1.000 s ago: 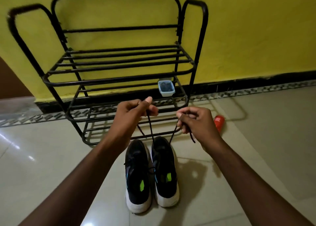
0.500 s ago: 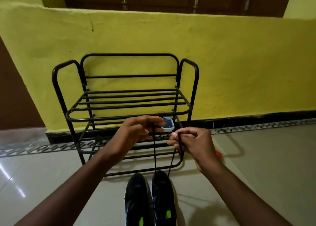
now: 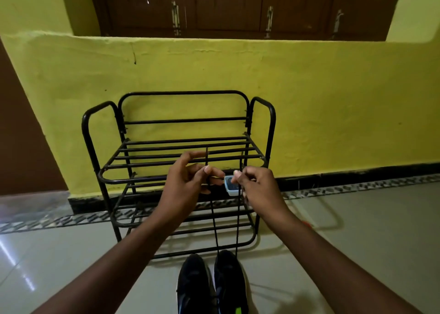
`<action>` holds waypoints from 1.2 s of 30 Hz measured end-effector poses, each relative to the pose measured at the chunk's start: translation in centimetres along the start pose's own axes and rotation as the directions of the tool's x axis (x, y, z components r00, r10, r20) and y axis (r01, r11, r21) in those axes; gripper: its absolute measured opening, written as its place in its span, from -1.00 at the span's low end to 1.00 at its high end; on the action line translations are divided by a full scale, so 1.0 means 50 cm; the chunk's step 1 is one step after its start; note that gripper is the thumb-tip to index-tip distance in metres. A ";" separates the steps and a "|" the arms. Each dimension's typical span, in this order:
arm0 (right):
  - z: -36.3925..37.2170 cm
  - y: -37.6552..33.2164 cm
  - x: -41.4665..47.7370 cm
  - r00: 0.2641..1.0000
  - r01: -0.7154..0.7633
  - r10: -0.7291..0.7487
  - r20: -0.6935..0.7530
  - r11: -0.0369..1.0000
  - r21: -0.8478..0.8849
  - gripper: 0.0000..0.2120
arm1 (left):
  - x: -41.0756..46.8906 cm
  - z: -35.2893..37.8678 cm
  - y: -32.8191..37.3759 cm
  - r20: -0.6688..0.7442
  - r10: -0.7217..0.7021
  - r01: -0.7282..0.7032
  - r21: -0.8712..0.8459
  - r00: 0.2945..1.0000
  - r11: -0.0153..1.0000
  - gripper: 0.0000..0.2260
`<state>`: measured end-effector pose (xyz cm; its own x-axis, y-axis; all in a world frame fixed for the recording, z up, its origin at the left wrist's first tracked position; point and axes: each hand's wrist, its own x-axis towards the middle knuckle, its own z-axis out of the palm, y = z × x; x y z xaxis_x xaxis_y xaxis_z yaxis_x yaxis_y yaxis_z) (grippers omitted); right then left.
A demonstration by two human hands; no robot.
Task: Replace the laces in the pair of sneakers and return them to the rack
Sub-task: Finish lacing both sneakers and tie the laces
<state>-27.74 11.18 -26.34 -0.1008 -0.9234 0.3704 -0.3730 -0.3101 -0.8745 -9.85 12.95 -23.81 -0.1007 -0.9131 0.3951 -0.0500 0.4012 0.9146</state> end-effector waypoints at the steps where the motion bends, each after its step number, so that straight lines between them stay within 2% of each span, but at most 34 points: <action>1: 0.002 -0.002 0.005 1.000 0.004 -0.004 -0.012 1.000 0.004 -0.71 | 0.002 0.002 0.001 -0.002 0.001 -0.001 0.005 1.000 1.000 -0.81; 3: 0.004 -0.006 0.012 0.999 0.020 -0.020 -0.035 1.000 0.020 -0.72 | 0.005 0.007 0.002 -0.001 0.008 -0.008 0.023 1.000 1.000 -0.89; 7: 0.008 -0.014 0.012 0.993 0.095 -0.090 -0.074 0.993 0.071 -0.77 | 0.012 0.018 0.000 -0.054 0.029 -0.026 0.065 0.998 0.998 -0.92; 13: 0.014 -0.028 0.010 0.981 0.157 -0.145 -0.128 0.984 0.086 -0.78 | 0.030 0.016 0.000 -0.116 -0.099 0.093 -0.054 0.988 0.994 -0.86; 16: 0.015 -0.032 0.009 0.975 0.177 -0.161 -0.155 0.979 0.100 -0.81 | 0.029 0.016 0.002 -0.106 -0.105 0.101 -0.041 0.989 0.994 -0.89; 21: 0.019 -0.031 0.012 0.951 0.218 -0.205 -0.231 0.976 0.029 -0.84 | 0.025 0.016 0.001 -0.122 -0.122 0.113 -0.076 0.985 0.991 -0.94; 29: 0.020 -0.051 -0.001 0.933 0.198 -0.125 -0.338 0.962 0.189 -0.84 | 0.017 0.027 0.011 -0.128 -0.171 0.151 -0.150 0.977 0.977 -0.93; 36: 0.018 -0.053 -0.009 0.932 0.193 -0.109 -0.347 0.957 0.218 -0.80 | 0.015 0.033 0.013 -0.137 -0.226 0.194 -0.210 0.965 0.958 -0.92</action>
<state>-25.89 12.18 -24.48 -0.3733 -0.7480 0.5488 -0.1751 -0.5241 -0.8334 -11.58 12.64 -23.06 0.0502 -0.9812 0.1864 0.1413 0.1918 0.9712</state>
